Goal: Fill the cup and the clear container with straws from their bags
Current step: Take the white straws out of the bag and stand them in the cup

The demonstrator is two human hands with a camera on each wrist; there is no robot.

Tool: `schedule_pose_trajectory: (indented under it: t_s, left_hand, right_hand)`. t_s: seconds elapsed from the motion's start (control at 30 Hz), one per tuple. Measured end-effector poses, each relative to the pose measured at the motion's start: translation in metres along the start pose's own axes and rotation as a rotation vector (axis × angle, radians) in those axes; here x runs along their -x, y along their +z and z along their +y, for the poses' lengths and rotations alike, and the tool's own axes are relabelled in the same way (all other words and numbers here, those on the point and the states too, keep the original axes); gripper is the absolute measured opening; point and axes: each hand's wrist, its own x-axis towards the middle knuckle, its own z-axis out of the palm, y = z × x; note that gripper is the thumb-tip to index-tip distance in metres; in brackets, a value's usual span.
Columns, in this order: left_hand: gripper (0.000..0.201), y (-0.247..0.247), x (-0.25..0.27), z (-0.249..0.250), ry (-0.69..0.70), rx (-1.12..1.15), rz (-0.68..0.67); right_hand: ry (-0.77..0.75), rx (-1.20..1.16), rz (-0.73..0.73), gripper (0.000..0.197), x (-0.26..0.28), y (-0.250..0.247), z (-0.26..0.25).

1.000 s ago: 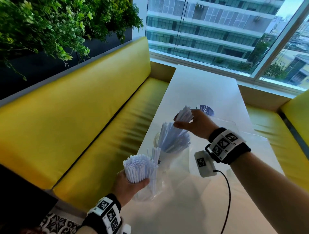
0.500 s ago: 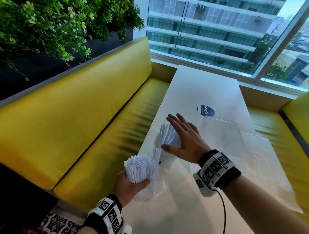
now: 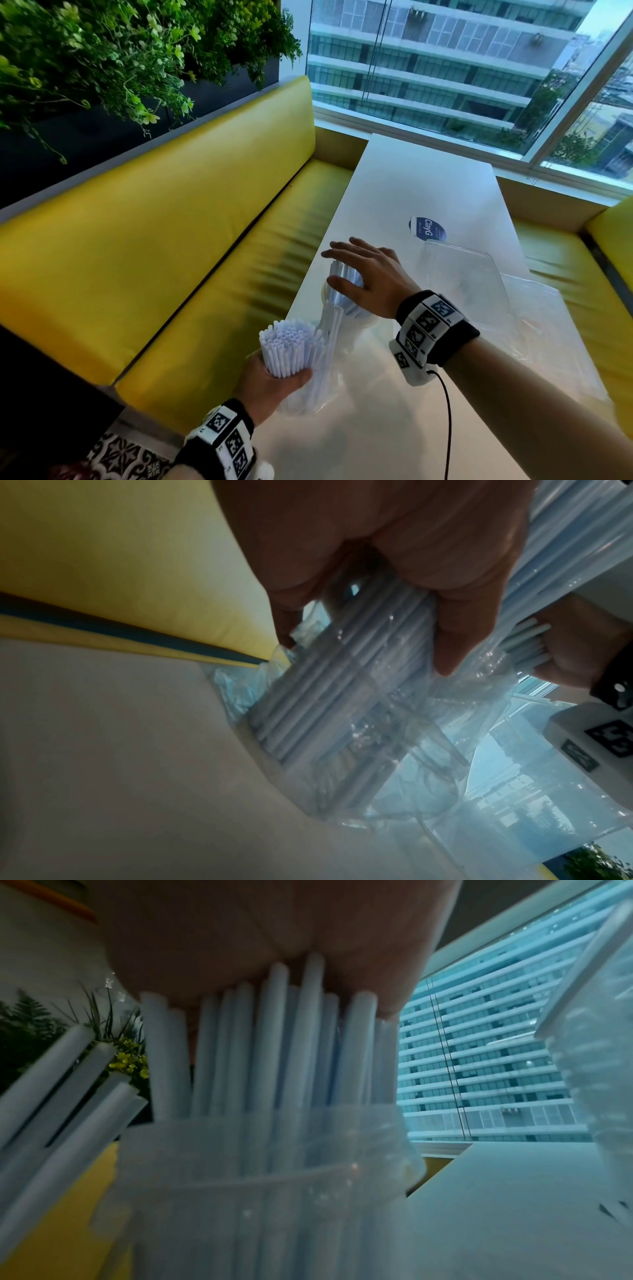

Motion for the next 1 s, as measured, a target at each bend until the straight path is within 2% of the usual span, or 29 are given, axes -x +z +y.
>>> schedule_pose_trajectory:
  t_s: [0.1,0.2,0.33,0.4,0.47,0.53,0.6,0.73,0.77,0.83,0.93,1.0]
  left_hand:
    - [0.04,0.0,0.0,-0.001,-0.009,-0.002,-0.002]
    - [0.039,0.0,0.0,0.0,-0.017,0.002,-0.003]
    - [0.039,0.001,0.0,0.001,-0.012,-0.003,-0.009]
    - [0.038,0.001,0.0,0.001,-0.013,-0.002,-0.009]
    - [0.039,0.001,0.0,0.0,-0.01,-0.006,-0.002]
    - [0.039,0.001,0.0,0.0,-0.002,-0.012,0.008]
    - [0.04,0.001,0.0,0.0,0.015,-0.02,0.01]
    - [0.039,0.001,-0.001,-0.001,0.036,-0.015,0.01]
    - [0.039,0.001,-0.001,-0.001,0.04,-0.015,0.012]
    - [0.04,0.001,-0.001,-0.002,0.049,-0.012,0.02]
    - [0.042,0.001,-0.001,-0.002,0.067,0.012,0.038]
    - [0.046,0.001,0.001,0.0,0.085,0.021,0.042]
  right_hand:
    - [-0.002,-0.059,0.024,0.05,-0.007,0.002,0.0]
    - [0.022,-0.201,0.112,0.023,-0.014,0.005,0.0]
    - [0.182,-0.28,0.171,0.021,-0.015,-0.001,-0.001]
    - [0.223,-0.32,0.195,0.013,-0.014,-0.003,0.001]
    - [0.256,-0.298,0.14,0.008,-0.013,-0.006,0.004]
    - [0.289,-0.223,0.001,0.014,-0.012,-0.011,0.007]
    - [0.256,-0.181,-0.059,0.018,-0.008,-0.015,0.009]
    - [0.068,-0.226,0.108,0.022,0.006,-0.03,-0.003]
    - [0.007,-0.264,0.107,0.021,0.011,-0.035,-0.01]
    - [-0.111,-0.26,-0.023,0.032,0.023,-0.044,-0.028]
    - [-0.175,-0.018,-0.297,0.06,0.037,-0.041,-0.051]
    - [-0.193,0.17,-0.34,0.07,0.04,-0.035,-0.059]
